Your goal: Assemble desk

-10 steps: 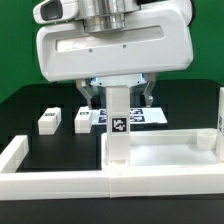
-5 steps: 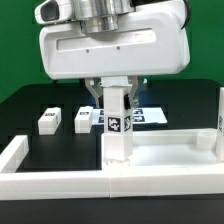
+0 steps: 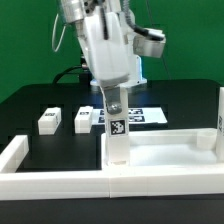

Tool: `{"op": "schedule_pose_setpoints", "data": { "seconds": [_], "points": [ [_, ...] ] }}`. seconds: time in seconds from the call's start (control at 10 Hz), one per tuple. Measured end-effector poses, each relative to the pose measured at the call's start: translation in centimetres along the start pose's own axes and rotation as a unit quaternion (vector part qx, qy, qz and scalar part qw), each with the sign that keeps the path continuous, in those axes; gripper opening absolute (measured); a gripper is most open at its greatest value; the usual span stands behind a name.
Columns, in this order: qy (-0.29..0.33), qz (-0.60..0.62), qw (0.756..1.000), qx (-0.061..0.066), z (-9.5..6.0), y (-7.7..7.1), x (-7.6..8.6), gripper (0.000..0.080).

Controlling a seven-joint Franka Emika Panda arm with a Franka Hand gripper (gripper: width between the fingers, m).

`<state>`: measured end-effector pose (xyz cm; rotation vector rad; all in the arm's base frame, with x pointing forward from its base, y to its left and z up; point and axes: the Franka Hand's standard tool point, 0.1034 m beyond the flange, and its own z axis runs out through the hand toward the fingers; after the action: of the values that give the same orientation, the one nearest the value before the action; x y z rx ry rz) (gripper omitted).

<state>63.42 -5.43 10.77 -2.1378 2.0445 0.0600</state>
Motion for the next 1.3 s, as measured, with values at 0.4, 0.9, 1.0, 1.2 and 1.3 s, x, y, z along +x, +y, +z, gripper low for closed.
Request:
{"op": "schedule_pose_setpoints", "data": {
  "seconds": [0.4, 0.9, 1.0, 1.2, 1.3],
  "points": [
    [-0.007, -0.186, 0.982, -0.029, -0.2, 0.2, -0.4, 0.0469],
    [-0.017, -0.4, 0.916, -0.034, 0.0, 0.5, -1.3, 0.0646],
    [-0.016, -0.471, 0.881, -0.036, -0.1, 0.5, -1.2, 0.0646],
    [-0.009, -0.651, 0.758, -0.033, -0.5, -0.1, -0.5, 0.0649],
    [-0.009, -0.706, 0.707, -0.035, -0.2, -0.1, -0.5, 0.0649]
  ]
}}
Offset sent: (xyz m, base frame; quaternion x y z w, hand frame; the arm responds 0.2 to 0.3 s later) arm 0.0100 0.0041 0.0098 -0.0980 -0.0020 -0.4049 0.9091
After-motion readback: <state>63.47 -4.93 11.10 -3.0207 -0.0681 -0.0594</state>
